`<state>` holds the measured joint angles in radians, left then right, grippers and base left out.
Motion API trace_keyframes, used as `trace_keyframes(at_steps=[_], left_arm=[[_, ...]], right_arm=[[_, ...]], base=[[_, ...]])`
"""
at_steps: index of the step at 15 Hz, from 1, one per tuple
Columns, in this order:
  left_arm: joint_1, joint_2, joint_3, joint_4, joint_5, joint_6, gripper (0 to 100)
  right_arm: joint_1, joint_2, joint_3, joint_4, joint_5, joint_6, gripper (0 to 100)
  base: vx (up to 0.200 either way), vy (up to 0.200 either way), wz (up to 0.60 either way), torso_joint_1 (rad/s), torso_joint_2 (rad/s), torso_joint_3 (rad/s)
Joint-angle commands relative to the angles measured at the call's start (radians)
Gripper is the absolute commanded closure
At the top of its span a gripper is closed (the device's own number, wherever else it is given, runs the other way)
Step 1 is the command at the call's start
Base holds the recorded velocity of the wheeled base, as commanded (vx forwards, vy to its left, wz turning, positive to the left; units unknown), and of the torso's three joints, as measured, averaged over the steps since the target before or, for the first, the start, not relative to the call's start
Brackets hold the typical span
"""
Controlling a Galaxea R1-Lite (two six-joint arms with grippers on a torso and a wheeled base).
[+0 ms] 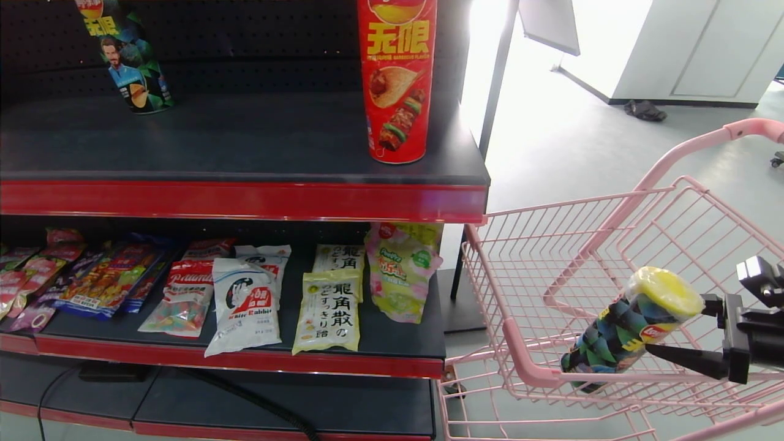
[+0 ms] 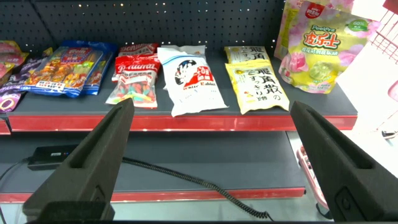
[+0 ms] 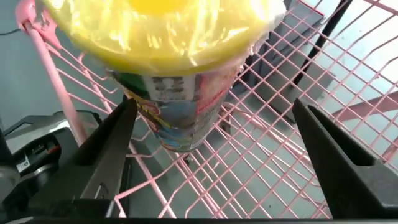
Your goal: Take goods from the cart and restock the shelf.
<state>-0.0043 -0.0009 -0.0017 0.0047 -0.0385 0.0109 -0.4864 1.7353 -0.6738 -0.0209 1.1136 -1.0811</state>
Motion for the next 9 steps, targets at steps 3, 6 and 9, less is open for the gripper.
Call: trace_keyframes(at_steps=[3, 6, 9], left_arm=[[0.0, 0.001, 0.0, 0.0, 0.0, 0.0, 0], [0.0, 0.001, 0.0, 0.0, 0.0, 0.0, 0], [0.0, 0.001, 0.0, 0.0, 0.0, 0.0, 0]], right_arm=[[0.058, 0.003, 0.01, -0.001, 0.005, -0.007, 0], [0.107, -0.003, 0.017, -0.001, 0.006, -0.007, 0], [0.107, -0.003, 0.022, -0.001, 0.014, -0.002, 0]], base=[[0.0, 0.0, 0.0, 0.0, 0.0, 0.0], [0.0, 0.0, 0.0, 0.0, 0.0, 0.0], [0.0, 0.0, 0.0, 0.0, 0.0, 0.0]])
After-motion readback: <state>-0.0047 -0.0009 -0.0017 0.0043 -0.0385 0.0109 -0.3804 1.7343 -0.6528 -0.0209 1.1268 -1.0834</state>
